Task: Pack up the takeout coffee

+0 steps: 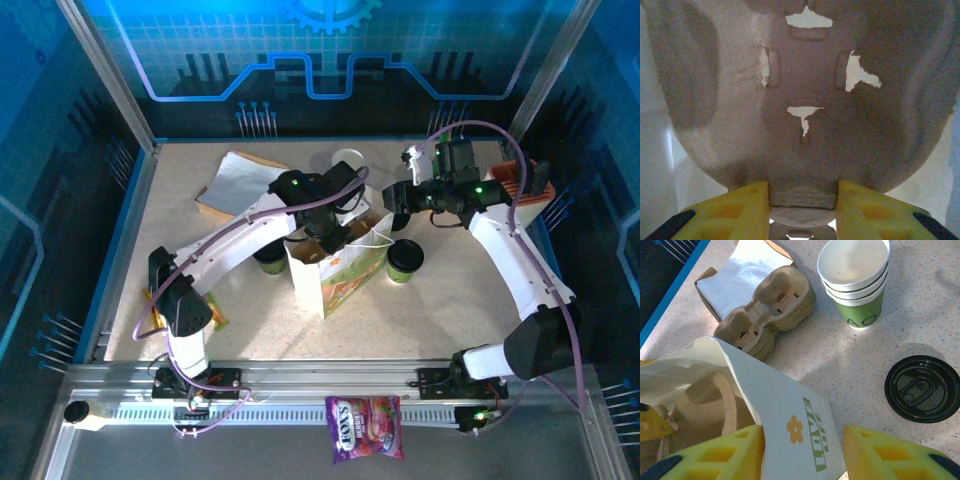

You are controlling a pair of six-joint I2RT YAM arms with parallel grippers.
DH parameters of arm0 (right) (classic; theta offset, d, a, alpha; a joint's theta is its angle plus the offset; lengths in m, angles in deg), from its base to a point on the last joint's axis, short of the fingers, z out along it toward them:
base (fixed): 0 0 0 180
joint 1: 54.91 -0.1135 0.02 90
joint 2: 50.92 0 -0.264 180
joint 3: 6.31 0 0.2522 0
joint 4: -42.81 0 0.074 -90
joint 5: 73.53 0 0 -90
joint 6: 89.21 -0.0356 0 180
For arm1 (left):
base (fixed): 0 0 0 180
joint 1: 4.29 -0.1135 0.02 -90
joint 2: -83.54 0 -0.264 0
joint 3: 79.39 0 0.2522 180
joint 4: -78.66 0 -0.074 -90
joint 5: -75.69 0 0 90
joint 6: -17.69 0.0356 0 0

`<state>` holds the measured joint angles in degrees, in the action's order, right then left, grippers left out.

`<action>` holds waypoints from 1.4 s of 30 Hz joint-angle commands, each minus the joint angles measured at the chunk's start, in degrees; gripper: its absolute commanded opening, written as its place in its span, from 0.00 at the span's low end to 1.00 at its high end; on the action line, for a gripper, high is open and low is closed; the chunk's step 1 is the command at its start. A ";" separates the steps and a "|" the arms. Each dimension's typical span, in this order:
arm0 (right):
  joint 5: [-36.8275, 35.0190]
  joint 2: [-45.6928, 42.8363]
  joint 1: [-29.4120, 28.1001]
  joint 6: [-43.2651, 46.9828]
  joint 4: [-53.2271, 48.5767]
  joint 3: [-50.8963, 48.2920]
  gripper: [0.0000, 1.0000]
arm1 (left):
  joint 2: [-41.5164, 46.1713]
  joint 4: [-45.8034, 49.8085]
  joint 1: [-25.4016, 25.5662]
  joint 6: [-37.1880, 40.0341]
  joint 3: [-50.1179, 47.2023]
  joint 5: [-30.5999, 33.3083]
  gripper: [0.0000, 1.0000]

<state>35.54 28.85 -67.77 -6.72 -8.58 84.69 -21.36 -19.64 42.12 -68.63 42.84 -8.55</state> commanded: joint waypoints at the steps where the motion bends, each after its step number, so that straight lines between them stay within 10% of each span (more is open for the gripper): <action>1: -1.14 -1.41 -0.64 -0.14 1.02 0.40 0.46 | -0.61 3.92 0.53 1.79 0.38 -0.75 0.36; 42: -2.27 -4.80 0.45 -0.58 3.35 -3.74 0.51 | -5.57 -5.61 0.90 -0.99 -12.50 -4.41 0.40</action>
<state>33.20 25.46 -67.60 -6.74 -6.00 81.36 -25.79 -23.20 42.50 -67.98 31.73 -11.21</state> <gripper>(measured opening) 0.510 0.400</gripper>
